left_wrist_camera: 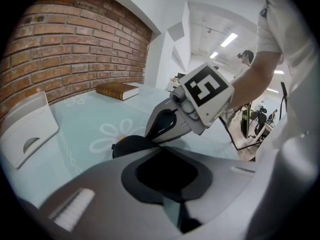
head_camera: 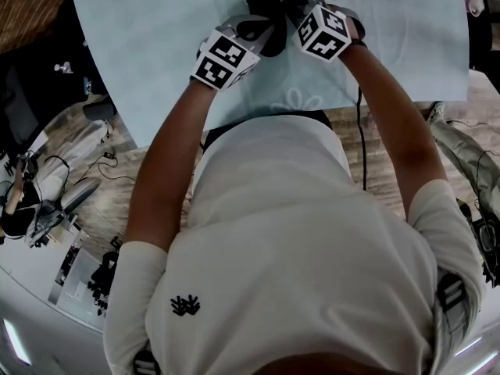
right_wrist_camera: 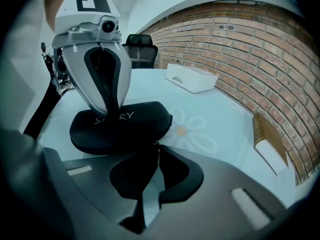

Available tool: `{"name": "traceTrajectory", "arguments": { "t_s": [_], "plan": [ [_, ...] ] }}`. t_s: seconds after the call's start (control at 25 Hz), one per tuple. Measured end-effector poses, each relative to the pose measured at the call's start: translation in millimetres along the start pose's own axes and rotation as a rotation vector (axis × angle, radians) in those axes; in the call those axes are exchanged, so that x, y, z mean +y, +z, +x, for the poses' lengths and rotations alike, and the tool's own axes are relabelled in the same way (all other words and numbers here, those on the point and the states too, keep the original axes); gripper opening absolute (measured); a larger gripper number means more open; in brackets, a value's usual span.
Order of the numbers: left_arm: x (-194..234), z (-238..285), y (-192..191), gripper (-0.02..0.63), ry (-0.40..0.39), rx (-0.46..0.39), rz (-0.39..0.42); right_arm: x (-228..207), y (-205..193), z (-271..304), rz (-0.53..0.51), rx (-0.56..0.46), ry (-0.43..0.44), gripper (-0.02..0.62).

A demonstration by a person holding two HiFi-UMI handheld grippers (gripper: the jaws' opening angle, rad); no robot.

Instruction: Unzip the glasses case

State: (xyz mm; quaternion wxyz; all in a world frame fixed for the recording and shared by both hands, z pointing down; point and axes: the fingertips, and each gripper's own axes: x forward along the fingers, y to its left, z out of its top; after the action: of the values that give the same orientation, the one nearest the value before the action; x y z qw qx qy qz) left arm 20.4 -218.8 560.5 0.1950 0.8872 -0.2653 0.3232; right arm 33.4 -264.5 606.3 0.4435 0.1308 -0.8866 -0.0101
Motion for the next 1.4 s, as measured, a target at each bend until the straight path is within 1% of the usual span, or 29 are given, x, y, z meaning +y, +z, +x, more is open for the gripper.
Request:
{"name": "traceTrajectory", "arguments": {
  "t_s": [0.24, 0.52, 0.84, 1.16, 1.4],
  "plan": [
    [0, 3, -2, 0.054, -0.002, 0.009, -0.003, -8, 1, 4, -0.019, -0.002, -0.002, 0.011],
    [1, 2, 1, 0.055, -0.012, 0.000, -0.004, -16, 8, 9, -0.064, -0.001, 0.008, 0.011],
    [-1, -4, 3, 0.054, -0.032, 0.004, -0.010, -18, 17, 19, -0.161, -0.001, 0.041, 0.012],
    [0, 0, 2, 0.055, -0.038, 0.007, -0.020, -23, 20, 24, -0.305, -0.001, 0.067, 0.012],
    [1, -1, 2, 0.055, -0.042, 0.013, -0.021, -24, 29, 30, -0.490, 0.015, 0.076, 0.014]
  ]
}}
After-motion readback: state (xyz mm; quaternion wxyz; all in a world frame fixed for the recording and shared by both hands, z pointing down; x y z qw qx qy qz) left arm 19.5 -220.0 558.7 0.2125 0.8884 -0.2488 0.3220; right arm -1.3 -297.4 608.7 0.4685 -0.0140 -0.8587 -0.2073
